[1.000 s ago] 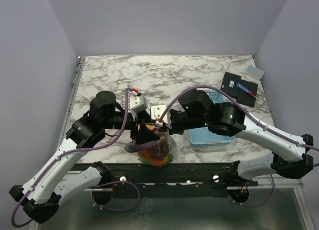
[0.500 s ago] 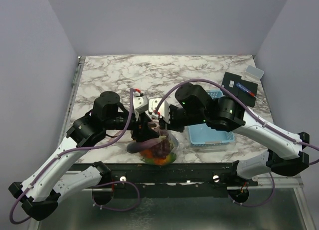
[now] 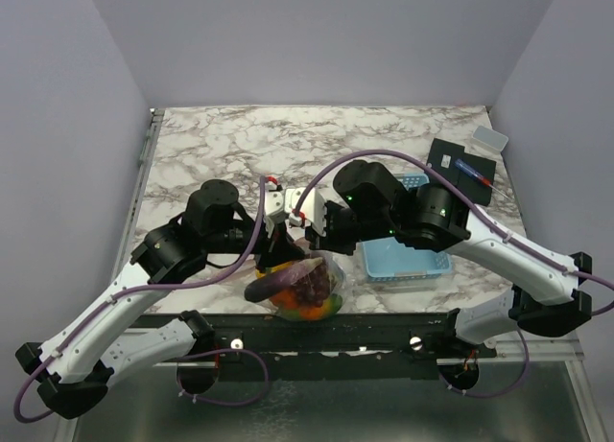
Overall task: Place the food in the zip-top bag and seal the zipper
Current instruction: Adjust the zipper food storage bag at the center of the board.
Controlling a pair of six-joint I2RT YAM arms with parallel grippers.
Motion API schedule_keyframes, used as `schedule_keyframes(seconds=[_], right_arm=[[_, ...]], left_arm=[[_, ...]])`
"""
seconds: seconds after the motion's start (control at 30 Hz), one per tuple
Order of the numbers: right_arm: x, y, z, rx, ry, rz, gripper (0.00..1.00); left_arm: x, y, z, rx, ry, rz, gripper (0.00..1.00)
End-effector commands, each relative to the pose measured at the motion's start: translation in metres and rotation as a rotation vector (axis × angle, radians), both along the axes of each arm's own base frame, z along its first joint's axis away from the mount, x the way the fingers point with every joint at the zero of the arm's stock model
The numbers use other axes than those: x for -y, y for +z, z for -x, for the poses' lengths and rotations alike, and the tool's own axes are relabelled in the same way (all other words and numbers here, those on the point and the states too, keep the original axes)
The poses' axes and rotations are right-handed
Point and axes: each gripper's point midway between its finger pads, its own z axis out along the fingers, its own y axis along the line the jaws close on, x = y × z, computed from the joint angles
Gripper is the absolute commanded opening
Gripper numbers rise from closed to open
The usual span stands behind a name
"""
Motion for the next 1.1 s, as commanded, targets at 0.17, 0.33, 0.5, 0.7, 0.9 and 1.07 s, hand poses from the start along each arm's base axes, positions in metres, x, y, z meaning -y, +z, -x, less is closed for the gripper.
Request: schedule_keyframes(seconds=[0.17,0.33,0.5,0.7,0.9,1.07], right_arm=[[0.003,0.030,-0.009,0.080,-0.058,-0.165,0.55],[0.013,0.039,-0.003,0.115,-0.050,-0.272,0.76],[0.017,0.035,0.009,0.104,-0.007,-0.323,0.79],[0.019,0.035,0.024,0.073,0.045,-0.402,0.79],[0.011,0.035,0.038,0.025,0.102,-0.469,0.77],[0.001,0.029,0.040,-0.019,0.113,-0.474,0.68]], left_arm=[[-0.006,0.013,0.007,0.055,-0.017,0.014,0.00],[-0.006,0.019,0.017,0.051,-0.058,0.039,0.00],[-0.007,0.030,0.027,0.053,-0.103,0.072,0.00],[-0.009,0.046,0.040,0.072,-0.155,0.120,0.00],[-0.012,0.058,0.050,0.085,-0.192,0.154,0.00],[-0.012,0.060,0.052,0.087,-0.202,0.162,0.00]])
